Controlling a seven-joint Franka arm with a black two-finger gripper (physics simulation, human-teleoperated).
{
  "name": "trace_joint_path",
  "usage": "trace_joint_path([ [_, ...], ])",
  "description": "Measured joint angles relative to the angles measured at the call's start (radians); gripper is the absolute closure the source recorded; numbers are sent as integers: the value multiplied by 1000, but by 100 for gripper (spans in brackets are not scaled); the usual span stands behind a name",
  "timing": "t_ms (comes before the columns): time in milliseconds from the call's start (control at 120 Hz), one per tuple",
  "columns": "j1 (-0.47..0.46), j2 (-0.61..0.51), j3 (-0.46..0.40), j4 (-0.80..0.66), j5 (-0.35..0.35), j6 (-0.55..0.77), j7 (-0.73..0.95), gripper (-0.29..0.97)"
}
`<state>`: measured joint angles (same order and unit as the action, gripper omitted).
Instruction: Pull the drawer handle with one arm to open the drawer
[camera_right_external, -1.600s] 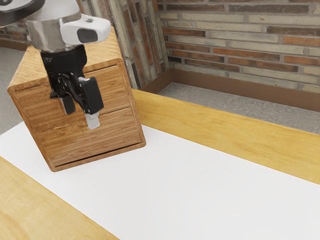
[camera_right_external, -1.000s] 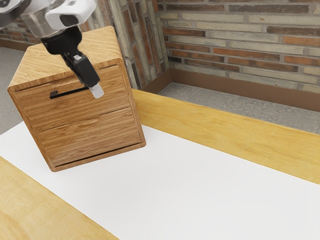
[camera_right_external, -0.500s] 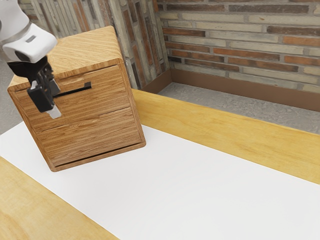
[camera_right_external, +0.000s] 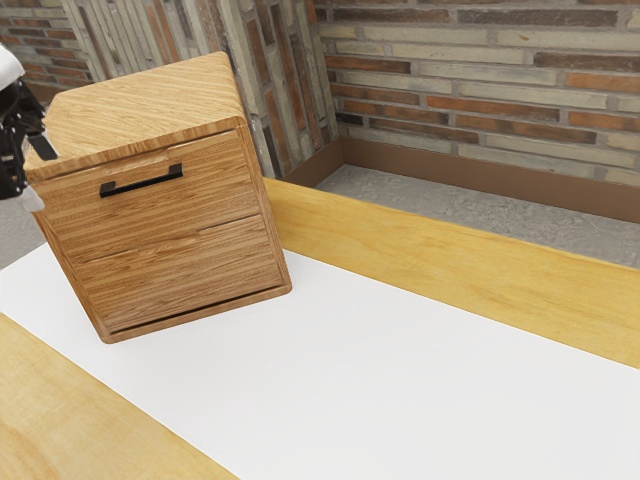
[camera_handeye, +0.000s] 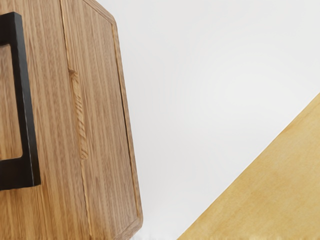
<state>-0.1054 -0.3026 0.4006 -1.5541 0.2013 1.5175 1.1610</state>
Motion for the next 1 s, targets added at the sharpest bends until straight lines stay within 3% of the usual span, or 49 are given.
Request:
trace_joint_path([
  [533,0,31,36,-2,0,6,129,0],
  [1000,-2,28,55,-59,2,100,201,0],
])
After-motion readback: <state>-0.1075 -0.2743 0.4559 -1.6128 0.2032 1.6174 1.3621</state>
